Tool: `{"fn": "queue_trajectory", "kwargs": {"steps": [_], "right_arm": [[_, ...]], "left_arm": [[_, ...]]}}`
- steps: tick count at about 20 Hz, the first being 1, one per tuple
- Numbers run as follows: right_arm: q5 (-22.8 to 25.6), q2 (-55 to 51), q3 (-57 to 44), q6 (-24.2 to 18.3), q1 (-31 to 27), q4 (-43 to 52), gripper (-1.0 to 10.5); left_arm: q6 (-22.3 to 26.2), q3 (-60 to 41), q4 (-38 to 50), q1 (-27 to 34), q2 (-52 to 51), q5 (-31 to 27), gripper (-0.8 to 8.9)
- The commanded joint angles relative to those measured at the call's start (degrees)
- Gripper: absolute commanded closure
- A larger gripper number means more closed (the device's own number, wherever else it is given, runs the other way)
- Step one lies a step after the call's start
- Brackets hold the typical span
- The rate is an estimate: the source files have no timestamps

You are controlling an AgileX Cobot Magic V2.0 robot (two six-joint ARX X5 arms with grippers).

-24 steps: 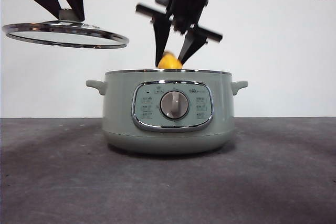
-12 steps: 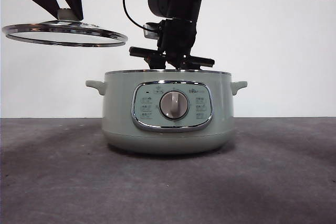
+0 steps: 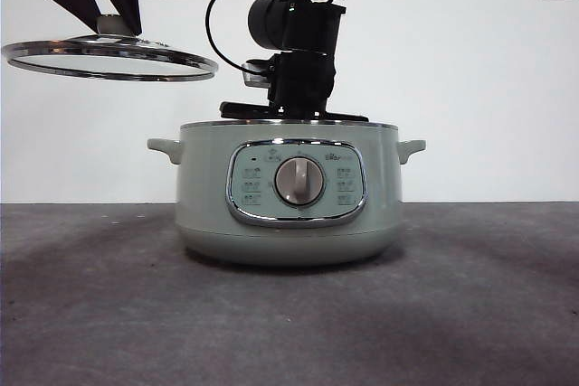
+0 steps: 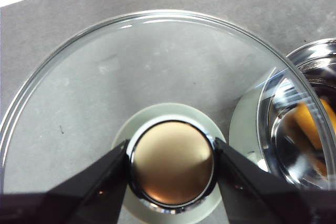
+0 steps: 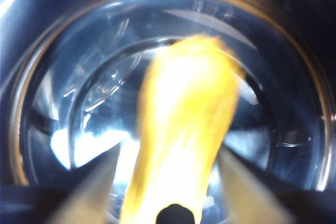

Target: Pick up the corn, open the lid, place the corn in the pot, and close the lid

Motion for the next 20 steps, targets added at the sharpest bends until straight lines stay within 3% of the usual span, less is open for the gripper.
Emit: {"fn": "queue_trajectory", "kwargs": {"steps": [1,5,7,9,12,16,20], "right_arm": [[3.2,-2.5,0.2,0.2,1.0,-1.0,5.0],[10.2,-13.2,0.2,-0.3,3.0,-7.3,5.0],[14.1,-18.3,0.2,-0.3,3.8,-11.5,5.1],[14.7,-24.0,0.1,-0.5,4.8,-12.3,5.2],[14.6,-30.6,0.1,-0.7,6.0,-12.4,9.7],[14.6,-38.2,-2.9,-0.7,8.2,-12.5,9.5],[14.6,-47.4,-12.9,-0.2,9.0,-12.5,9.5]], "left_arm": [[-0.2,0.3,1.2,0.0,-1.4,0.7,8.26],[-0.2,0.3,0.3,0.0,-1.4,0.9,8.26],[-0.2,0.3,-0.5,-0.5,-1.4,4.2,8.26],[-0.2,0.3,-1.1,-2.4,-1.4,5.1,8.26],[-0.2,0.3,-1.2,-6.5,-1.3,5.1,8.26],[-0.4,0.3,-0.8,-12.5,-1.1,4.5,8.26],[-1.5,0.2,1.0,-18.1,0.2,3.1,8.26]]}}
